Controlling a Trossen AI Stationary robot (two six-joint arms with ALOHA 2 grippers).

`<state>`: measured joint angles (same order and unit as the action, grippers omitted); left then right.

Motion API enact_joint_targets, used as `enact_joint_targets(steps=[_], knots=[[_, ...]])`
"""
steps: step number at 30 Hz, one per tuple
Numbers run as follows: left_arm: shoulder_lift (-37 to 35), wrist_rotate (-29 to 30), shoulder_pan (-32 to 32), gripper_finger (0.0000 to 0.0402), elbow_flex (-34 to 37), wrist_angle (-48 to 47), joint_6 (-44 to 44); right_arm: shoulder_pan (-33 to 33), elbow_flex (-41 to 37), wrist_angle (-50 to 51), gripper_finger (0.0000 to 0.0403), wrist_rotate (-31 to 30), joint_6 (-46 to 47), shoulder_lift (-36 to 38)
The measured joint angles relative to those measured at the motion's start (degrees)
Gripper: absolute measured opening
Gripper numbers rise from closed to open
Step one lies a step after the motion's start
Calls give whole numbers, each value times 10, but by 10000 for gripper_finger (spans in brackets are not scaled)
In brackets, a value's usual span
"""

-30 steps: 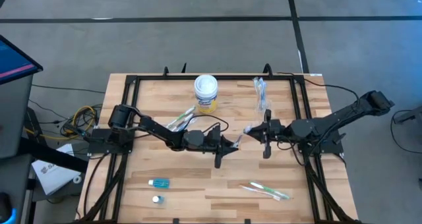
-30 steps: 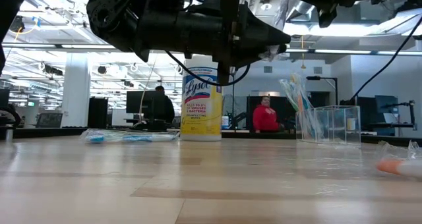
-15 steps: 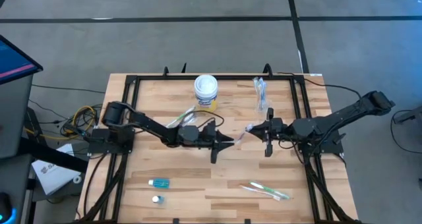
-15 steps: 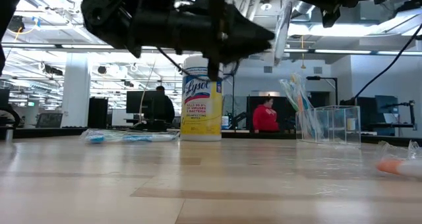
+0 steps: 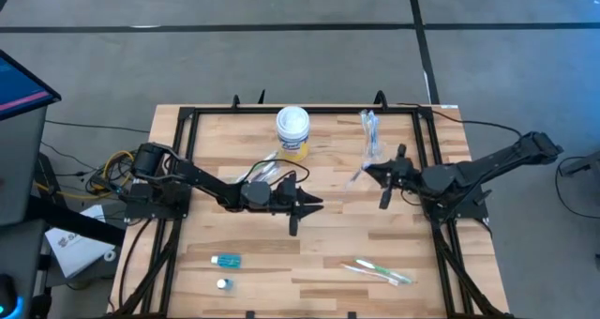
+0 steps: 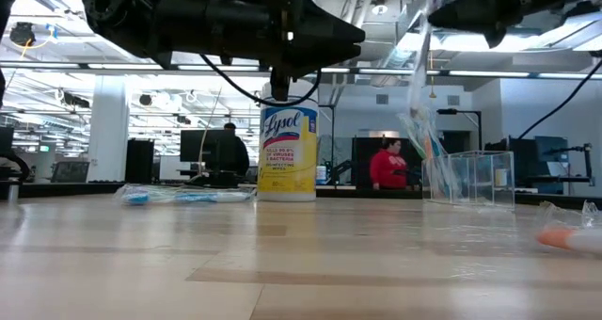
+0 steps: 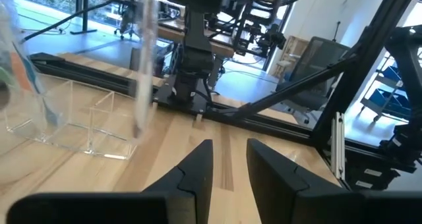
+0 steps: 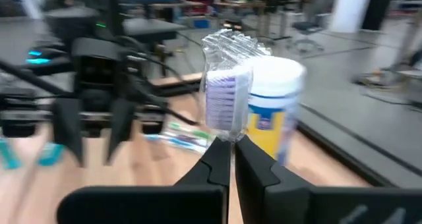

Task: Pick & Place toothbrushing station
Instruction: Put the bottom purple toothbrush into the transparent organizer

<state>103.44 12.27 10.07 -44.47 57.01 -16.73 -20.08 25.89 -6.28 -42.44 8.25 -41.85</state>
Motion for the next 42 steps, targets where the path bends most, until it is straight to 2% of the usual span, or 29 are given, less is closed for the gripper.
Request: enact_joint_targets(steps=[10,15,21,27,36,42], knots=[[0,2,0,88,0,0,0,0,0,144,0,-152,47,67],[0,2,0,88,0,0,0,19,0,179,0,-193,53,92],[0,2,-2,88,0,0,0,84,0,223,0,-196,53,105],[0,2,-2,88,0,0,0,149,0,226,0,-184,40,105],[0,0,-2,88,0,0,0,242,0,225,0,-126,25,104],[0,0,-2,88,0,0,0,302,0,224,0,-51,23,104]])
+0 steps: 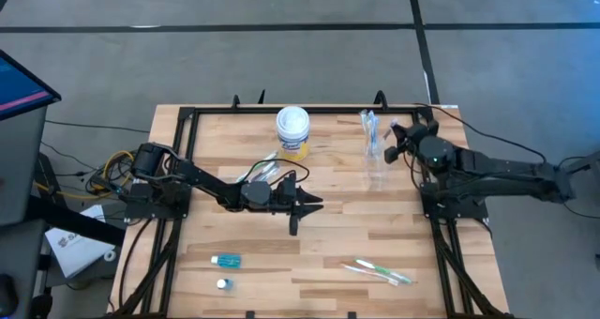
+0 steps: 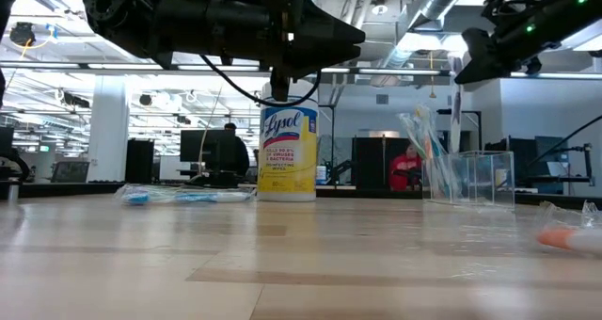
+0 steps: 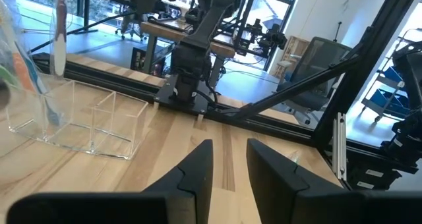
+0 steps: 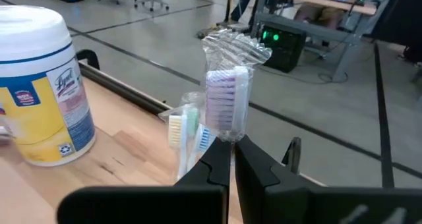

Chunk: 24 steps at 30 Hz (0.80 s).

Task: Pick & Place toothbrushing station
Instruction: Put the bottom purple toothbrush into the transparent organizer

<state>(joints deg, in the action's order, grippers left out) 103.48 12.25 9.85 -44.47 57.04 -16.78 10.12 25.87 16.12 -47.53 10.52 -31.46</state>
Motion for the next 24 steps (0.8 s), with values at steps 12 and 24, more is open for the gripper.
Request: enact_joint_targets(steps=[12,24], knots=[[0,0,0,88,0,0,0,76,0,-27,0,75,-4,-74],[0,3,0,88,0,0,-2,114,-85,-151,0,147,14,-97]])
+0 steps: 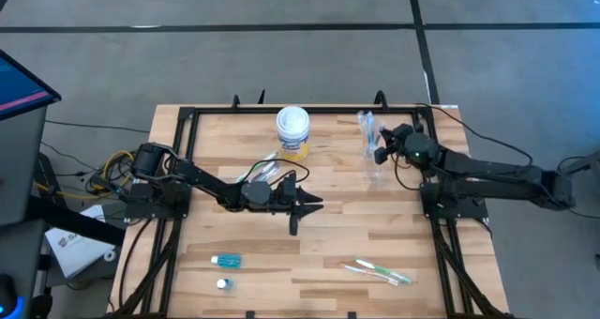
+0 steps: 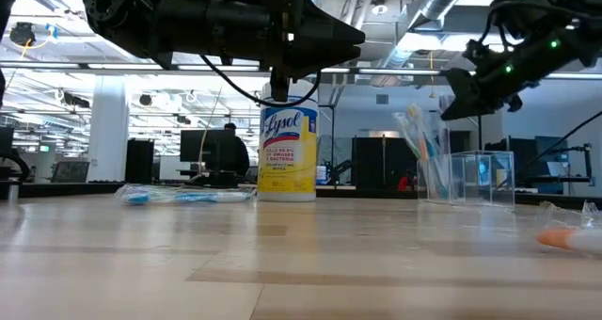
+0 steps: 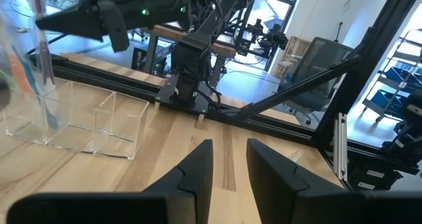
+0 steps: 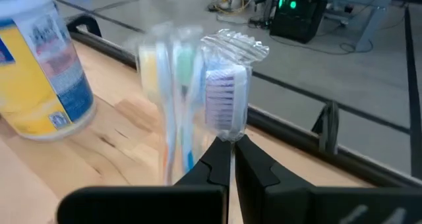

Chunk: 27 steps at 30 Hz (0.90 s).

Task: Pick & Place toothbrushing station
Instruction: Put the bottom purple toothbrush into the transparent organizer

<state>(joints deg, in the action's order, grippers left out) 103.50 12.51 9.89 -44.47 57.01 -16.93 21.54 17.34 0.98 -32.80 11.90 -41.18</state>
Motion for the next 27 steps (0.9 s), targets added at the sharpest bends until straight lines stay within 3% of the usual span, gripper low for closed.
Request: enact_joint_targets(steps=[15,27], knots=[[0,0,0,88,0,0,1,49,-34,-34,3,55,3,1],[0,-3,0,88,0,0,2,47,-37,-29,94,66,1,-1]])
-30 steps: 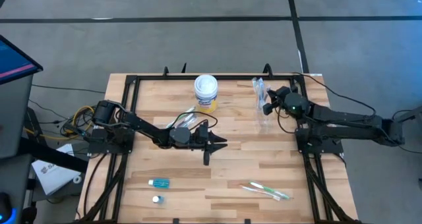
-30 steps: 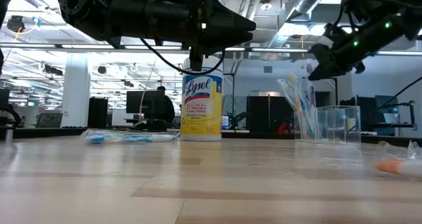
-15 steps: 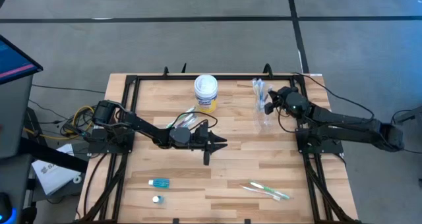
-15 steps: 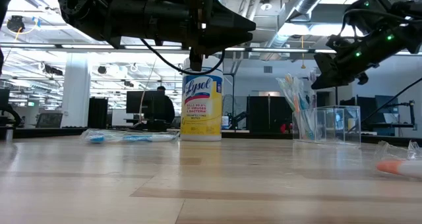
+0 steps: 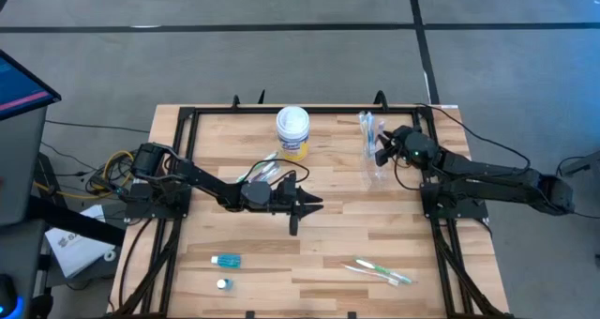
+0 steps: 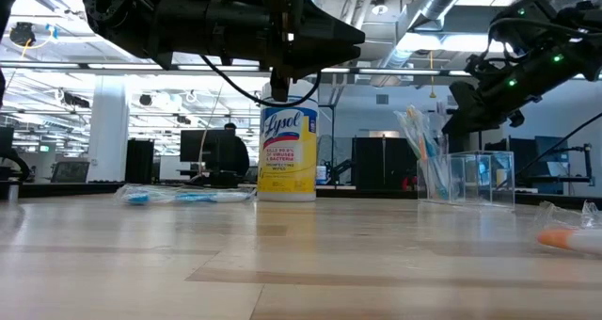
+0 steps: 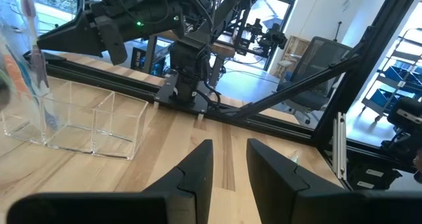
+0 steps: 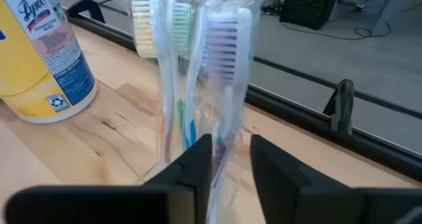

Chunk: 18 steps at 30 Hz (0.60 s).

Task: Pick & Place toothbrushing station
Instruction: Put the bottom purple toothbrush into the transparent organizer, then put the top mouthwash into the transparent organizer

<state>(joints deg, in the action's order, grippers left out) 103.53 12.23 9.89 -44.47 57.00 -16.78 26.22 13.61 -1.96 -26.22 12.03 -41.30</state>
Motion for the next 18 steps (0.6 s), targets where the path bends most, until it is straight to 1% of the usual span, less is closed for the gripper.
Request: enact_joint_targets(steps=[6,9,13,18], knots=[[0,0,0,88,0,0,0,-8,0,-4,158,0,0,1],[0,0,0,88,0,0,0,-17,0,-2,183,-8,-7,7],[0,0,0,88,0,0,0,-18,1,-1,200,-20,-15,28],[-2,1,0,88,0,-1,0,-34,1,8,203,-19,-15,55]])
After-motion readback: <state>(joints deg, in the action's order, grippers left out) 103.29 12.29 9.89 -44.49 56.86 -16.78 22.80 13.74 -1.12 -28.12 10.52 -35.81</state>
